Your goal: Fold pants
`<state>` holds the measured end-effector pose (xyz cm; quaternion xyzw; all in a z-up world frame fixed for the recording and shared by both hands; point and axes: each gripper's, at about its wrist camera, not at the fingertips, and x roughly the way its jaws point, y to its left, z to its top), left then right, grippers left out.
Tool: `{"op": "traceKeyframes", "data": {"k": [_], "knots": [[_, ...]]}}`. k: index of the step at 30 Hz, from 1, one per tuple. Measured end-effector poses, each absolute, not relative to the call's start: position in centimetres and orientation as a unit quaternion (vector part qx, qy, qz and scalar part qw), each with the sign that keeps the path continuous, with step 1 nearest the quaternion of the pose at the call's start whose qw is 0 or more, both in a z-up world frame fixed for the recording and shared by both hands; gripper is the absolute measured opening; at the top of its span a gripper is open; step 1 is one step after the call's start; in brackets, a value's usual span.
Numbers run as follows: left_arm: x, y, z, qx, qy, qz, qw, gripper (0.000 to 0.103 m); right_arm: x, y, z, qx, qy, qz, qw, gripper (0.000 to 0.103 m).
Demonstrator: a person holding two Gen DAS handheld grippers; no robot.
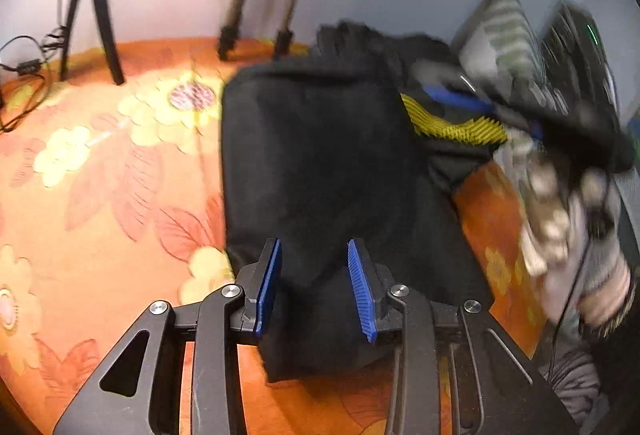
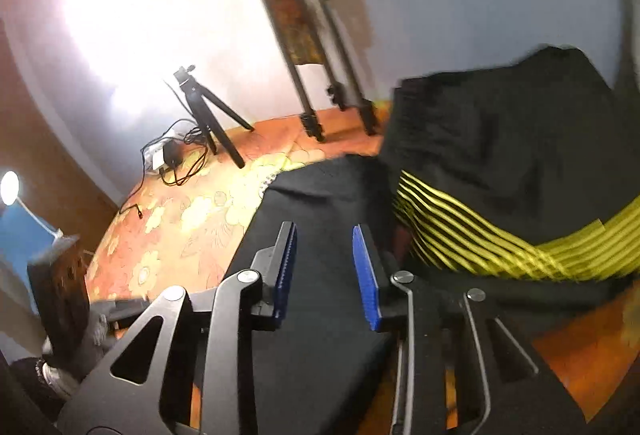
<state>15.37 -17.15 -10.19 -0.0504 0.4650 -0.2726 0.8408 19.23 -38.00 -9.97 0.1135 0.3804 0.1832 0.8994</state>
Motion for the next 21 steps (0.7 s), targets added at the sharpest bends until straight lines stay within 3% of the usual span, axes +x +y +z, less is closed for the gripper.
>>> {"op": "traceKeyframes", "data": {"k": [5, 9, 14, 17, 19, 21], "knots": [[14.3, -17.9, -11.1, -0.01, 0.471, -0.286, 0.834, 0.033, 23.4, -36.6, -12.5, 0.101, 0.407, 0.157, 0.894, 0.031], [13.1, -17.3, -11.4, 0.004, 0.472, -0.292, 0.832, 0.033, 25.7, -38.0, -14.1, 0.121, 0.423, 0.118, 0.89, 0.014], [11.8, -16.3, -11.4, 0.011, 0.483, -0.296, 0.824, 0.033, 26.5, -38.3, -15.0, 0.127, 0.433, 0.113, 0.885, 0.012], [11.4, -15.3, -10.6, -0.007, 0.49, -0.298, 0.819, 0.033, 25.4, -38.5, -13.5, 0.123, 0.425, 0.109, 0.89, 0.02], [11.5, -14.4, -9.7, -0.025, 0.484, -0.294, 0.824, 0.033, 24.3, -39.0, -12.6, 0.134, 0.421, 0.108, 0.891, 0.04], [12.0, -13.3, -8.9, -0.044, 0.475, -0.287, 0.831, 0.033, 22.6, -39.7, -11.9, 0.147, 0.416, 0.11, 0.891, 0.049]]}}
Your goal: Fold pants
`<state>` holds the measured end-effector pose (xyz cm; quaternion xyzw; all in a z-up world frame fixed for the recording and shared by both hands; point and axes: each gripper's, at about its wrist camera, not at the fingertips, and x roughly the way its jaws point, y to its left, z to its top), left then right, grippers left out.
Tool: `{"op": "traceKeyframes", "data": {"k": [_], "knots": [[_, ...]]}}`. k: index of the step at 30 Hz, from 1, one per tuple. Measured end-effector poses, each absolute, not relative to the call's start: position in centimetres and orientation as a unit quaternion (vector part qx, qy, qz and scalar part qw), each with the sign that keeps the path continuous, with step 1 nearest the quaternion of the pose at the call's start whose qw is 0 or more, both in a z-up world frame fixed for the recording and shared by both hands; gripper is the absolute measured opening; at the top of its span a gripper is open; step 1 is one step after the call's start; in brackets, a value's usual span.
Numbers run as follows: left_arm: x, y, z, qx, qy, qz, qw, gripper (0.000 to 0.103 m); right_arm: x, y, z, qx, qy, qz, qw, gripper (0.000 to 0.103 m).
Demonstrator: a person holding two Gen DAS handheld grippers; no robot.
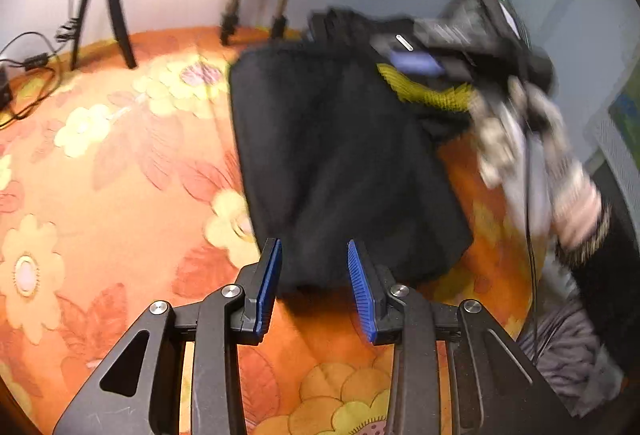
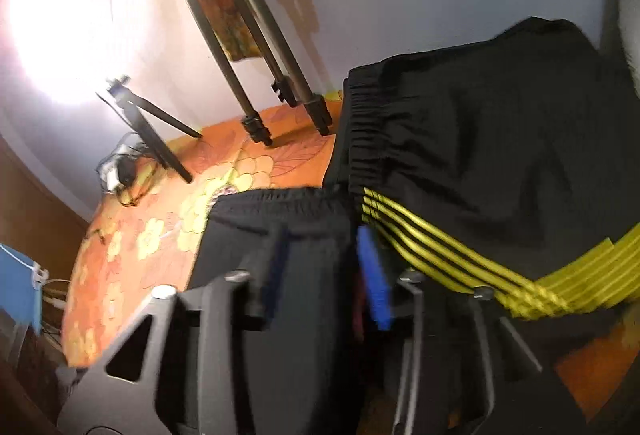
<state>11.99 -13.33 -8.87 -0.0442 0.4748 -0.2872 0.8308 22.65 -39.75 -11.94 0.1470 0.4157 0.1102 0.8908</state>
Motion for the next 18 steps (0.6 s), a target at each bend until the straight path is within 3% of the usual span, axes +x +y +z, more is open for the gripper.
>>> {"op": "traceKeyframes", "data": {"k": [3, 7, 10, 12, 18], "knots": [[13.9, -12.2, -8.2, -0.085, 0.47, -0.278, 0.833, 0.033, 19.9, -41.1, -11.5, 0.173, 0.427, 0.112, 0.88, 0.051], [16.9, -12.8, -8.8, -0.119, 0.479, -0.266, 0.828, 0.033, 17.1, -42.0, -12.1, 0.216, 0.437, 0.122, 0.865, 0.063], [18.5, -13.6, -9.4, -0.123, 0.482, -0.255, 0.829, 0.034, 16.2, -41.1, -13.3, 0.195, 0.459, 0.122, 0.858, 0.063], [19.4, -14.1, -9.8, -0.123, 0.484, -0.245, 0.831, 0.042, 16.0, -40.6, -14.0, 0.177, 0.473, 0.12, 0.855, 0.065], [20.6, -14.3, -11.2, -0.138, 0.498, -0.233, 0.823, 0.042, 16.8, -40.6, -16.3, 0.175, 0.498, 0.121, 0.841, 0.065]]}}
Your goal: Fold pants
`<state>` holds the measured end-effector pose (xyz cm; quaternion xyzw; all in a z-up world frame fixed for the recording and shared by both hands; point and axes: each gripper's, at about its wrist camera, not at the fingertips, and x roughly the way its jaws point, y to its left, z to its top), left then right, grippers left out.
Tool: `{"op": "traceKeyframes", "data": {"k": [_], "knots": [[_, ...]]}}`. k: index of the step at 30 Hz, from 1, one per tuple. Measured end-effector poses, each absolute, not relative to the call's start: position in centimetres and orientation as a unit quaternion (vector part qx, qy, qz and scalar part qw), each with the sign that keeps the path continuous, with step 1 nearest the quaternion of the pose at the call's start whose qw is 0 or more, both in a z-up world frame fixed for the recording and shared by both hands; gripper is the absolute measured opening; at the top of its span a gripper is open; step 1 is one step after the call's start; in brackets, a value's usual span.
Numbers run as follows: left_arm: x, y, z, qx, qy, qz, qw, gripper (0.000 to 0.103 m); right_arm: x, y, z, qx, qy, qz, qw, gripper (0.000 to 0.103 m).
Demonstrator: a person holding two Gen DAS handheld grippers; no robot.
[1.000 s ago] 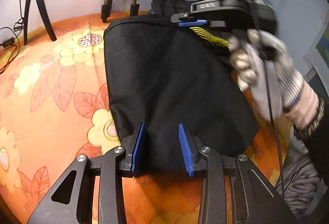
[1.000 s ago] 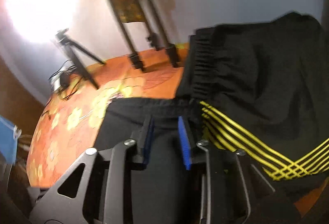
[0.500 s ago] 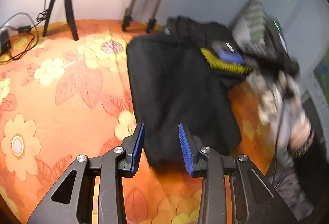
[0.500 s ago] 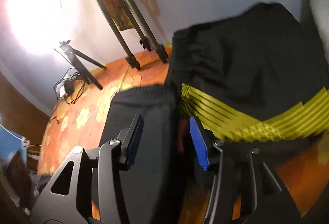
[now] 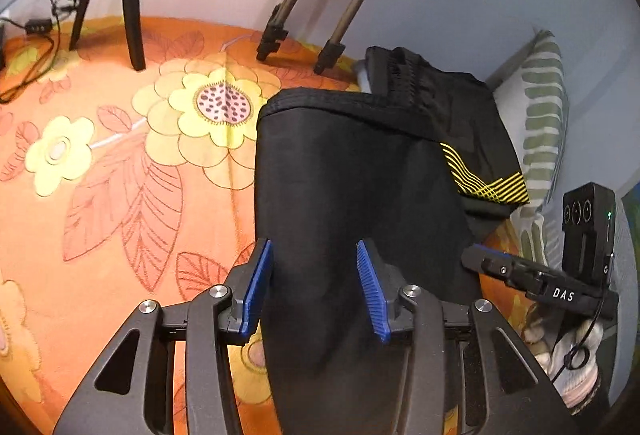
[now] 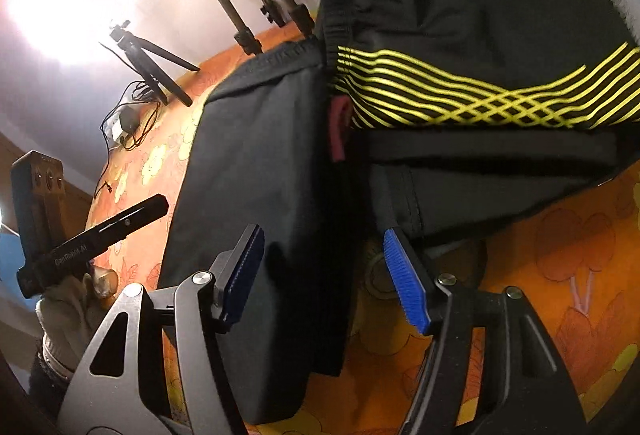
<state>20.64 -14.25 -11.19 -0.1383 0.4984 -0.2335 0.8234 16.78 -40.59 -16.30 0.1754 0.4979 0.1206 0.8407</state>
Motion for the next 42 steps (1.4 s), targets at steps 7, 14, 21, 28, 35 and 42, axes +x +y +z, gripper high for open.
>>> {"op": "traceKeyframes", "data": {"k": [7, 14, 21, 28, 35, 42], "knots": [[21.7, -14.5, -12.5, -0.141, 0.508, -0.227, 0.819, 0.042, 18.0, -40.6, -17.9, 0.185, 0.512, 0.131, 0.829, 0.065], [22.6, -14.3, -13.3, -0.152, 0.512, -0.228, 0.814, 0.042, 18.6, -40.5, -18.7, 0.185, 0.503, 0.154, 0.83, 0.078], [23.5, -13.7, -13.8, -0.188, 0.505, -0.227, 0.811, 0.05, 18.0, -40.6, -18.7, 0.203, 0.473, 0.173, 0.84, 0.081], [23.7, -12.9, -14.0, -0.204, 0.513, -0.223, 0.803, 0.051, 17.7, -42.0, -18.9, 0.222, 0.478, 0.185, 0.829, 0.067], [23.6, -13.7, -13.9, -0.186, 0.502, -0.221, 0.815, 0.055, 18.2, -40.9, -18.7, 0.206, 0.479, 0.174, 0.835, 0.07], [23.0, -14.7, -14.0, -0.164, 0.499, -0.228, 0.82, 0.047, 18.4, -40.3, -19.2, 0.226, 0.494, 0.204, 0.814, 0.041]]}}
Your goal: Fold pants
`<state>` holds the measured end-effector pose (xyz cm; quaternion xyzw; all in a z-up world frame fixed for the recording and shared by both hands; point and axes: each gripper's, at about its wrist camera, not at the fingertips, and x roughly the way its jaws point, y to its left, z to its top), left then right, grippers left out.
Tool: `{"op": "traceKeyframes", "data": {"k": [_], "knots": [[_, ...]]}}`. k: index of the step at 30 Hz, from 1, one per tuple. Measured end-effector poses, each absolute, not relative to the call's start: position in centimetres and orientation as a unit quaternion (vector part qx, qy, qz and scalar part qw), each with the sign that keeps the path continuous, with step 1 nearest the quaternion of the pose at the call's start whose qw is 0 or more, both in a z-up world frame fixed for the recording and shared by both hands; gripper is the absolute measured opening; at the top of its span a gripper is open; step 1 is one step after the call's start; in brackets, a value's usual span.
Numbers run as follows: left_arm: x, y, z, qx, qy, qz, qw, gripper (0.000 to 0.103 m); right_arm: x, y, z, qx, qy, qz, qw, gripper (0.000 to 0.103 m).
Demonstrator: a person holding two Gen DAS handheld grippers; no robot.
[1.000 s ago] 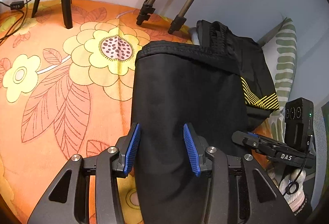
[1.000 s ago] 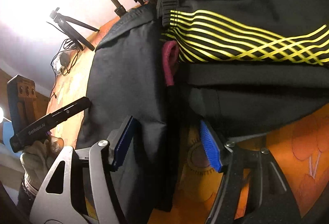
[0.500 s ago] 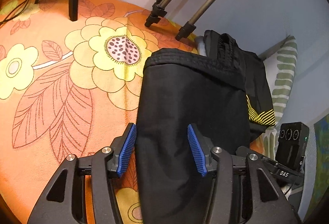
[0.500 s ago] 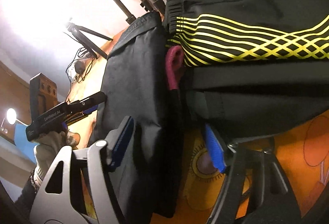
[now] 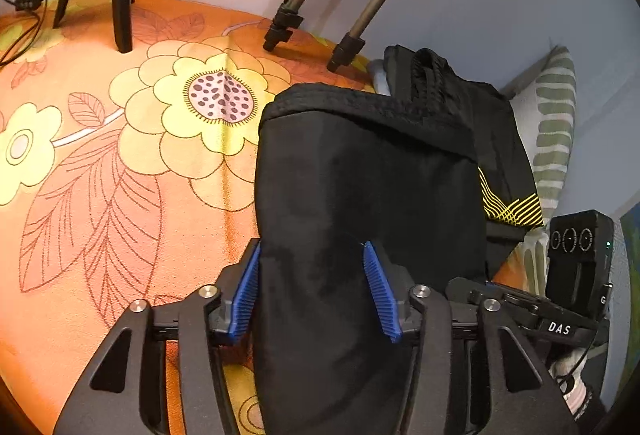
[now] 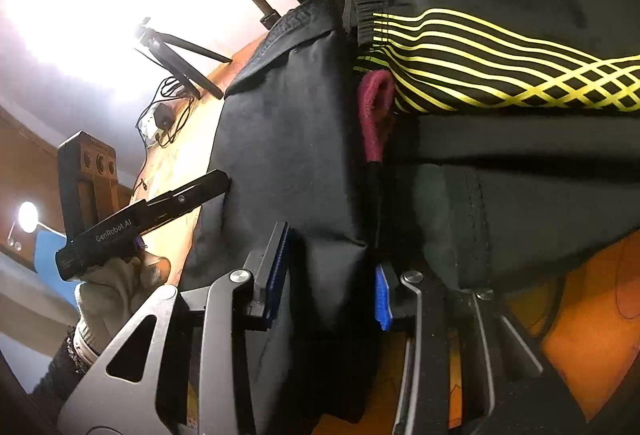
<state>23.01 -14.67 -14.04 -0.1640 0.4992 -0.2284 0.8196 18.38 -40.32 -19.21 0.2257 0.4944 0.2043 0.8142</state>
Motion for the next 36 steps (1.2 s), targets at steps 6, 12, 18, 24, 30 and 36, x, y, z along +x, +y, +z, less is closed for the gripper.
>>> {"op": "traceKeyframes", "data": {"k": [6, 12, 18, 24, 30, 36], "knots": [[22.8, -14.6, -14.2, -0.167, 0.497, -0.215, 0.824, 0.019, 18.8, -40.2, -19.9, 0.239, 0.488, 0.203, 0.815, 0.034], [22.2, -15.1, -13.0, -0.152, 0.478, -0.209, 0.839, 0.01, 18.2, -38.9, -18.1, 0.214, 0.466, 0.206, 0.833, 0.017], [21.7, -15.3, -11.7, -0.143, 0.46, -0.209, 0.851, 0.009, 17.4, -38.5, -17.3, 0.205, 0.455, 0.201, 0.843, 0.015], [20.6, -15.9, -9.0, -0.133, 0.427, -0.223, 0.866, 0.009, 16.0, -38.9, -14.9, 0.198, 0.432, 0.201, 0.857, 0.015], [19.3, -17.2, -5.9, -0.125, 0.389, -0.252, 0.877, 0.009, 13.8, -40.4, -10.9, 0.175, 0.39, 0.195, 0.883, 0.014], [19.4, -19.6, -3.9, -0.13, 0.37, -0.277, 0.877, 0.009, 12.4, -42.7, -8.1, 0.16, 0.362, 0.177, 0.901, 0.014]]}}
